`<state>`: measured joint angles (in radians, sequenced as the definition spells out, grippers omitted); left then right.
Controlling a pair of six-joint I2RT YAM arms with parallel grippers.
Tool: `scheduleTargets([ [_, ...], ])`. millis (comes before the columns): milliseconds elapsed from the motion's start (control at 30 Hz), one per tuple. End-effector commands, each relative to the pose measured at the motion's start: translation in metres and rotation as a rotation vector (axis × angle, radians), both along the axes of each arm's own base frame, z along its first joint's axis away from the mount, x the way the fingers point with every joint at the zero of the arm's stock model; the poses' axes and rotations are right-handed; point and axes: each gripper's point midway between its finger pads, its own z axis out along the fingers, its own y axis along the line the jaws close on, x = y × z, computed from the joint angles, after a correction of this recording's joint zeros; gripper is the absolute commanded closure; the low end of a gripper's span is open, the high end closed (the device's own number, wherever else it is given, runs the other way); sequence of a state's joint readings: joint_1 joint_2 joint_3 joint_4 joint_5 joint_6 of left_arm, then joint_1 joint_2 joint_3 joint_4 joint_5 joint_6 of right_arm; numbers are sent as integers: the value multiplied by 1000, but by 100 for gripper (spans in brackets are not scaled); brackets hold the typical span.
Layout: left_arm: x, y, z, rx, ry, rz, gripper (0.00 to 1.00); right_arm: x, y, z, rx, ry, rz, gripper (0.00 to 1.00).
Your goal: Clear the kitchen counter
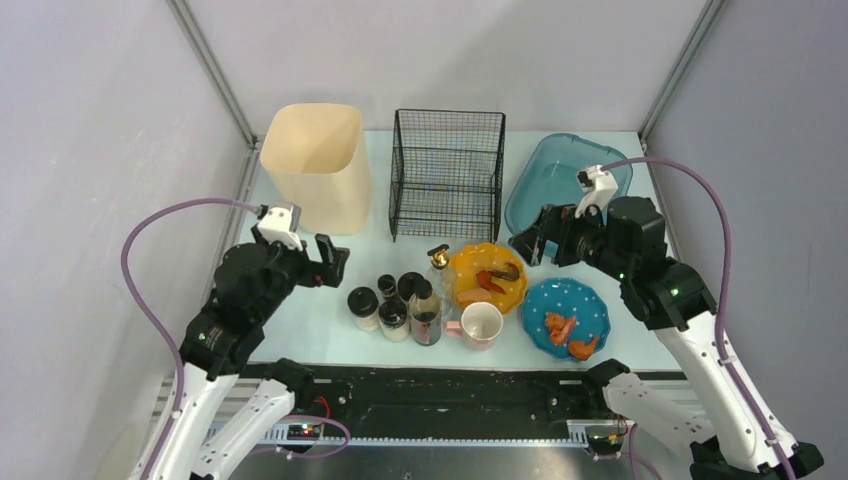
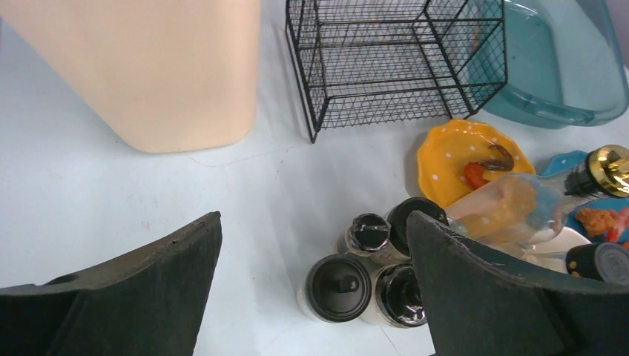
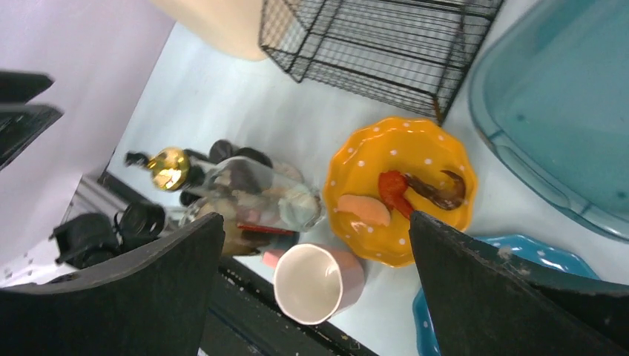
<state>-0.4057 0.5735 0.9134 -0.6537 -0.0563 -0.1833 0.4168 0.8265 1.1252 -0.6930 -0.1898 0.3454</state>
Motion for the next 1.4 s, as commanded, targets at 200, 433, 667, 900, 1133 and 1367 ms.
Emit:
scheduleTargets([
  [200,5,13,-13,6,-22,84,2,-32,56,40,51,-147,351,0],
  [433,3,16,-13,-23,-73,101,2,-35,92,30,-95,-307,437,6],
  [667,-3,24,-7,-33,-130,122,2,-23,119,1,-215,-401,451,19],
  [900,-5,33,-4,-26,-161,158,2,-11,128,-19,-243,-422,430,23],
  [1133,-5,33,-4,-24,-167,157,2,-5,140,-34,-240,-408,438,24],
  [1367,-4,34,-4,-19,-167,160,2,-8,156,-43,-208,-385,491,28],
])
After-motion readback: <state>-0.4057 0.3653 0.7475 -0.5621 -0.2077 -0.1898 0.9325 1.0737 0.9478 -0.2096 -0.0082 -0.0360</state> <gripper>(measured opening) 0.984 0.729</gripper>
